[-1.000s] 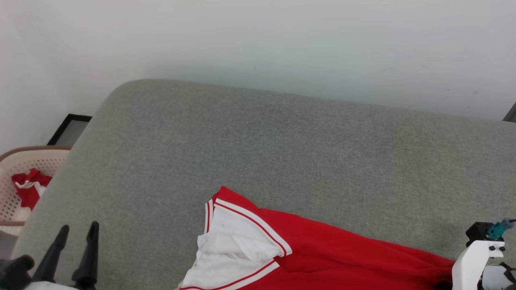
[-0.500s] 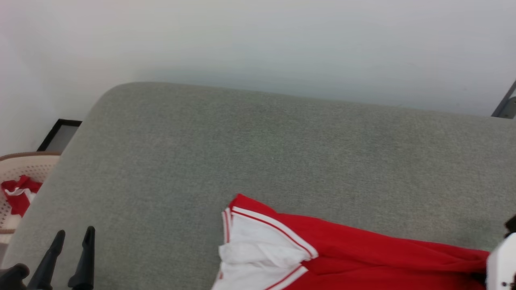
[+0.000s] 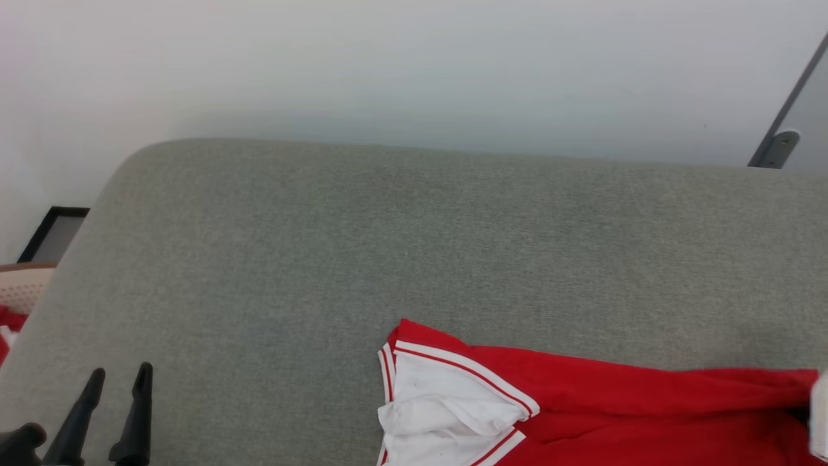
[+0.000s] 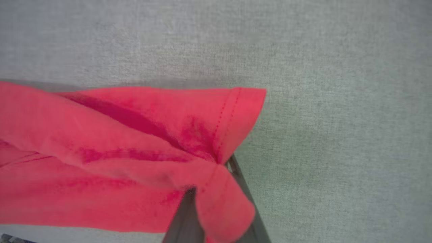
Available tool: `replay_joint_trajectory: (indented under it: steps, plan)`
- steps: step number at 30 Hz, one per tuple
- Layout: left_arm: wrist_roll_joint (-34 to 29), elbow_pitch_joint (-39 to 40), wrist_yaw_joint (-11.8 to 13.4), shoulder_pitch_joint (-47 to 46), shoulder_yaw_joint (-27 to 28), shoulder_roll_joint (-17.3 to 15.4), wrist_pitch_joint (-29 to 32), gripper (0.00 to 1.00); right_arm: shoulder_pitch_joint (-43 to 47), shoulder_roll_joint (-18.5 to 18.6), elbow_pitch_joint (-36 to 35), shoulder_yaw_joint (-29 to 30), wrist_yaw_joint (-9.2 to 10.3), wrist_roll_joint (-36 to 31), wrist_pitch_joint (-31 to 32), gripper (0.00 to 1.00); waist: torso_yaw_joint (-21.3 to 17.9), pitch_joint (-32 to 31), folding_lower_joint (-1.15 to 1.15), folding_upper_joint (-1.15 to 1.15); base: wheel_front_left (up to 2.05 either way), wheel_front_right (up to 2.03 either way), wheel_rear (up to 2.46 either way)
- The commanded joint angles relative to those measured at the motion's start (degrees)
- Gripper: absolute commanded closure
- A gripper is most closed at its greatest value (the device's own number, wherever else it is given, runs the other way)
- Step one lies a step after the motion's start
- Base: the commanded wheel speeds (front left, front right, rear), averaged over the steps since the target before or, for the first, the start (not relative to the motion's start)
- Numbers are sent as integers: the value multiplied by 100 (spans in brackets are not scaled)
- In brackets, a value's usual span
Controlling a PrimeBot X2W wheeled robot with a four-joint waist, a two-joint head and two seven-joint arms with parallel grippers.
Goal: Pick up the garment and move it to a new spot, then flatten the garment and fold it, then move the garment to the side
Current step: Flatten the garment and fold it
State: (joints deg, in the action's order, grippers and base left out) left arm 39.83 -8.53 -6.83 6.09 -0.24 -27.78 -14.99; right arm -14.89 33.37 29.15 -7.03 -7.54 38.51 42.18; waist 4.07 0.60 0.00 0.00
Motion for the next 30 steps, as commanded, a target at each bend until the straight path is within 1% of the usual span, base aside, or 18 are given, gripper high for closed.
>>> replay_joint_trajectory:
  steps: [1, 4, 7, 11, 15, 17, 22, 26, 30]
  plan:
    - [27, -10, -24, -4, 6, 4, -19, 0, 105, -92, -277, -8, 11, 167, 84, 100, -44, -23, 0, 0, 0, 0, 0]
    - [8, -13, -34, 22, -21, -17, -20, 0, 271, -214, -855, 6, 11, 421, 290, 100, -47, -57, 0, 0, 0, 0, 0]
    - [27, -20, -42, 56, -16, -32, -20, 0, 446, -467, -1542, 23, 11, 714, 577, 100, -35, -97, 0, 0, 0, 0, 0]
    - [47, -39, -48, 93, -42, -19, -19, 0, 563, -968, -2294, -60, 11, 811, 876, 100, 14, -158, 0, 0, 0, 0, 0]
    - [45, -53, -51, 19, -115, -21, -2, 0, 419, -1553, -2593, -323, 11, 741, 1024, 100, 118, -182, 0, 0, 0, 0, 0]
    - [54, -60, -54, -33, -168, -24, 3, 0, 321, -1868, -2556, -495, 11, 685, 995, 100, 186, -194, 0, 0, 0, 0, 0]
    - [16, -114, -63, -188, -347, -37, 40, 0, 1, -2444, -2130, -982, 11, 489, 686, 100, 390, -210, 0, 0, 0, 0, 0]
    - [21, -159, -70, -331, -486, -47, 61, 0, -297, -2677, -1568, -1413, 11, 362, 387, 100, 548, -222, 0, 0, 0, 0, 0]
    - [59, -210, -62, -432, -588, -69, 64, 0, -589, -2835, -890, -1824, 11, 288, -49, 100, 667, -221, 0, 0, 0, 0, 0]
